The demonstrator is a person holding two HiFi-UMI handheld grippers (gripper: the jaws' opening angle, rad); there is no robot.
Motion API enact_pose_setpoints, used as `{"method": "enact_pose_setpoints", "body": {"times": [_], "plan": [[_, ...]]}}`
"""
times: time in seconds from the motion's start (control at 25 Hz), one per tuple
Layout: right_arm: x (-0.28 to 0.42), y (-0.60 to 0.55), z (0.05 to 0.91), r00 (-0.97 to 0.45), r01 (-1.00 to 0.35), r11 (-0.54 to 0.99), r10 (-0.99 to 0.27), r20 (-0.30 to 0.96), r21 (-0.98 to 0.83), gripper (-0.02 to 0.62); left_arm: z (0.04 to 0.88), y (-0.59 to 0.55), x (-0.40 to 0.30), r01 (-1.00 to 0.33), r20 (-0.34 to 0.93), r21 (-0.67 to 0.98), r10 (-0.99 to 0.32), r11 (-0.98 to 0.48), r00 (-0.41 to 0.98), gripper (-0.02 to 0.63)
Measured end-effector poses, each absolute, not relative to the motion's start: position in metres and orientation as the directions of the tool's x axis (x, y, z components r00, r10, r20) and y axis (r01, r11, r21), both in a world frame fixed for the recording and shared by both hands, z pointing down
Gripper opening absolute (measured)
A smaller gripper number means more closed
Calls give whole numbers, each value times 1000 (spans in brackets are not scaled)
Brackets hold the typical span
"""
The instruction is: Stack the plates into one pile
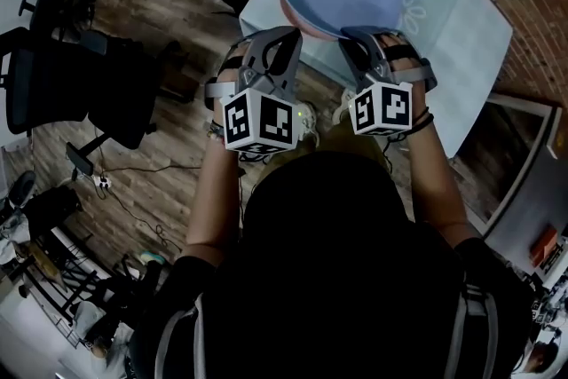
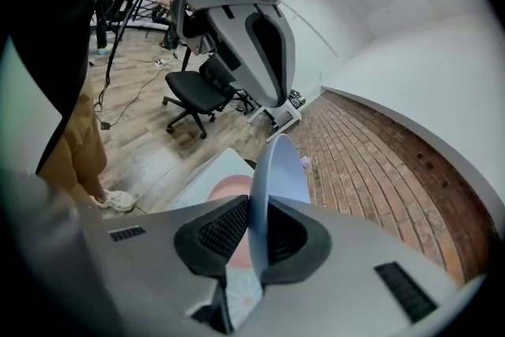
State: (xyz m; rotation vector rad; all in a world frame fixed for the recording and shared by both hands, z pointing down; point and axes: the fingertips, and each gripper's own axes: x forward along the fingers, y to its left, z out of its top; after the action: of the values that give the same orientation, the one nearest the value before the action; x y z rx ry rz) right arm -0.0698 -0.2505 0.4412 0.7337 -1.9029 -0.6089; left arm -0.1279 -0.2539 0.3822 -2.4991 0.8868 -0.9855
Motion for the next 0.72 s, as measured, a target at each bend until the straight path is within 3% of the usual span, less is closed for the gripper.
{"method": "enact_pose_setpoints", "body": {"times": [0.72], "plan": [[-90,-271,546,-344,-136,865,-499,795,483,77,410,-277,-165,-503,570,-433,-659,-748,490,23]]}}
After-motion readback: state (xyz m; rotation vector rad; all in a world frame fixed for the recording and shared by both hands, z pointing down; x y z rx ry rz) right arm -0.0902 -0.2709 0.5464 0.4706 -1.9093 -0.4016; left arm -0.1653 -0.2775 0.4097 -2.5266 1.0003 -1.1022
